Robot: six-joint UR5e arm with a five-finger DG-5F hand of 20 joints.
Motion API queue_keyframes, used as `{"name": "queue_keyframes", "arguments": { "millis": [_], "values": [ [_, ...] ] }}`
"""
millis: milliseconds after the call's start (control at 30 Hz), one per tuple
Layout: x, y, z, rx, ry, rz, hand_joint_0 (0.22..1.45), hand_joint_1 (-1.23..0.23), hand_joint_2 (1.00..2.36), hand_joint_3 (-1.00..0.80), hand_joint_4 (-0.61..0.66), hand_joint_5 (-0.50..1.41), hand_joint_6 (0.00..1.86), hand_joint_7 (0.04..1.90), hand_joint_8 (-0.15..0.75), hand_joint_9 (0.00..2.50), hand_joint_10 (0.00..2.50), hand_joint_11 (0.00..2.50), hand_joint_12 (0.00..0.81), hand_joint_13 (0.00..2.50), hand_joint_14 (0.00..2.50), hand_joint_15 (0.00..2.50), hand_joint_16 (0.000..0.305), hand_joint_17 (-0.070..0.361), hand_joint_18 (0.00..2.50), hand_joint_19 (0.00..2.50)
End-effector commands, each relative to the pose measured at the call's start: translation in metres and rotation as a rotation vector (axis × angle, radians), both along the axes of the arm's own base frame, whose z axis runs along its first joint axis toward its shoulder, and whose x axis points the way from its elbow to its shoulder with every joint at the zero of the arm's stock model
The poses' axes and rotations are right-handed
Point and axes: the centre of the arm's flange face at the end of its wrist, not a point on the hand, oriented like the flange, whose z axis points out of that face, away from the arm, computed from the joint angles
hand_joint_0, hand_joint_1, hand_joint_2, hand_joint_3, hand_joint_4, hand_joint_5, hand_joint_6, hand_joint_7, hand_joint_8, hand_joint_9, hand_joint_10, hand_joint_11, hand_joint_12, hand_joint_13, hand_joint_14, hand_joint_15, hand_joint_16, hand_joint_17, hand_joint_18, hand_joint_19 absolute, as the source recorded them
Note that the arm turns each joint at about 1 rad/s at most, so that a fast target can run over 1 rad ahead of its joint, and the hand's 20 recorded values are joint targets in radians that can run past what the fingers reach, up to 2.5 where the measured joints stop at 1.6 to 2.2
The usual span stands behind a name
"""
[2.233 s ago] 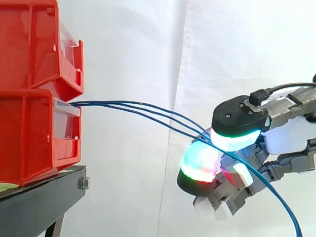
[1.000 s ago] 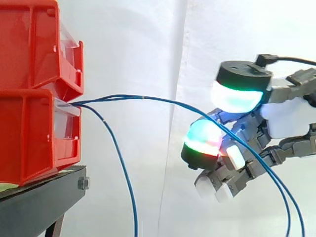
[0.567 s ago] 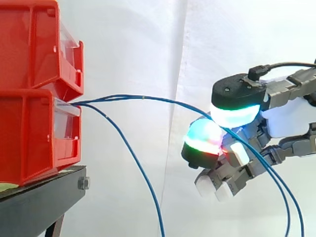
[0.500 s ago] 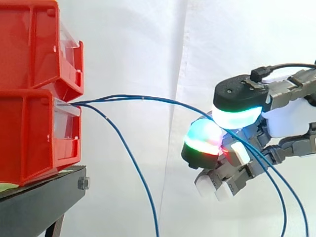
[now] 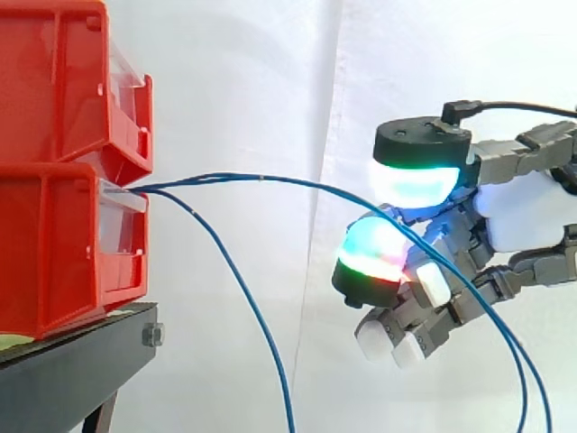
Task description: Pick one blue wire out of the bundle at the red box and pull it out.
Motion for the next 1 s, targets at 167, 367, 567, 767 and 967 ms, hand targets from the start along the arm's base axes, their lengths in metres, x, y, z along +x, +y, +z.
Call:
{"name": "queue_keyframes", "arguments": {
  "millis": [167,367,567,767,967],
  "values": [
    [-0.0002,0.0,0.0005,0.0,-0.001,0.0,0.64,-0.59,1.01,-0.05,0.35,-0.03,0.5,1.21,0.26,1.13,0.02,0.52,0.402,0.62,0.02,0.37,0.068,0.153,0.43,0.52],
    [-0.0002,0.0,0.0005,0.0,-0.001,0.0,0.66,-0.75,1.01,0.01,0.33,-0.04,0.5,1.24,0.264,1.13,0.02,0.62,0.393,0.62,0.02,0.38,0.065,0.147,0.44,0.51],
    [-0.0002,0.0001,0.0005,0.0,-0.001,0.002,0.64,-0.85,1.02,-0.08,0.29,-0.07,0.56,1.18,0.248,1.08,0.03,0.69,0.383,0.59,0.02,0.39,0.061,0.138,0.42,0.51],
    [-0.0002,0.0003,0.0005,0.0,-0.001,0.003,0.63,-0.89,1.02,-0.13,0.29,-0.1,0.67,0.99,0.233,1.06,0.03,0.72,0.366,0.58,0.02,0.4,0.058,0.13,0.39,0.51],
    [-0.0001,0.0004,0.0005,0.0,-0.001,0.005,0.61,-0.95,1.01,-0.36,0.24,-0.13,0.79,0.81,0.237,1.03,0.03,0.73,0.368,0.56,0.02,0.4,0.058,0.13,0.38,0.51]
  ]
}}
